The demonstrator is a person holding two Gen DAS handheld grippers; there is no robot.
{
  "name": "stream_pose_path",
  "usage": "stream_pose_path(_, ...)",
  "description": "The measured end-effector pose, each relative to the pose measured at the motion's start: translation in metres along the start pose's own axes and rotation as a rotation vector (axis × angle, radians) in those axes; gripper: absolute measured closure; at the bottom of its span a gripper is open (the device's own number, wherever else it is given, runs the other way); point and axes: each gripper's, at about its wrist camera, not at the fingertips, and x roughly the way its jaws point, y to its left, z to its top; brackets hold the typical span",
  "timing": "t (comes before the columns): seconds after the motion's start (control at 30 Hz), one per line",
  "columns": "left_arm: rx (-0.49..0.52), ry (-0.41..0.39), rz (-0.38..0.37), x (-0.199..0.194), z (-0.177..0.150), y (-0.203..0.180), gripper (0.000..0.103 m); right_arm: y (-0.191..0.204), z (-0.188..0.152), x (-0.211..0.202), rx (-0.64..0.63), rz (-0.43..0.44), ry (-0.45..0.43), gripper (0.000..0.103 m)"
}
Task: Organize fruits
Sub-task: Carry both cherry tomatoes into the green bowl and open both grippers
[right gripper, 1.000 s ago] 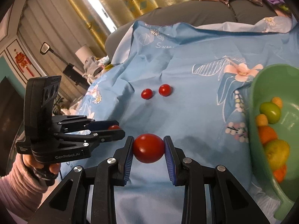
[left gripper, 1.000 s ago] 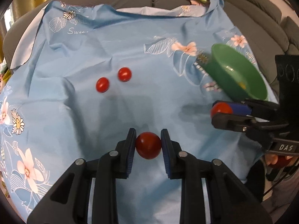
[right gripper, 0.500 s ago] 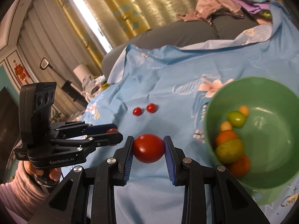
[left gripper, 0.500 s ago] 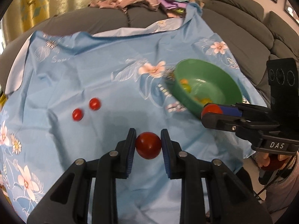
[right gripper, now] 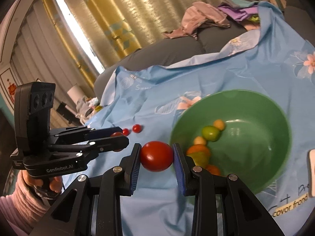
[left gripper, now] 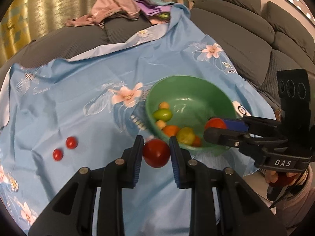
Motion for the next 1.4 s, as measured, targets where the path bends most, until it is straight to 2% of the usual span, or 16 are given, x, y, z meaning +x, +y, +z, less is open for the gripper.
stream_pose_path(0.5,0.06,0.06,-0.075,0.051,0.02,-0.033,0.076,-0.038,0.0,-0.008,0.066,-0.048,-0.019,0.069)
stream_pose_path(0.9,0.069,0.118,-0.072,0.079,0.023,-0.035,0.076,-0.043,0.0,-0.006,0.054,-0.126,-0.013,0.069)
stream_pose_path(1.4,0.109,0.148,-0.05,0.091,0.024,-0.044,0.076,-0.048,-0.002,-0.006,0.067,-0.142,0.003,0.069)
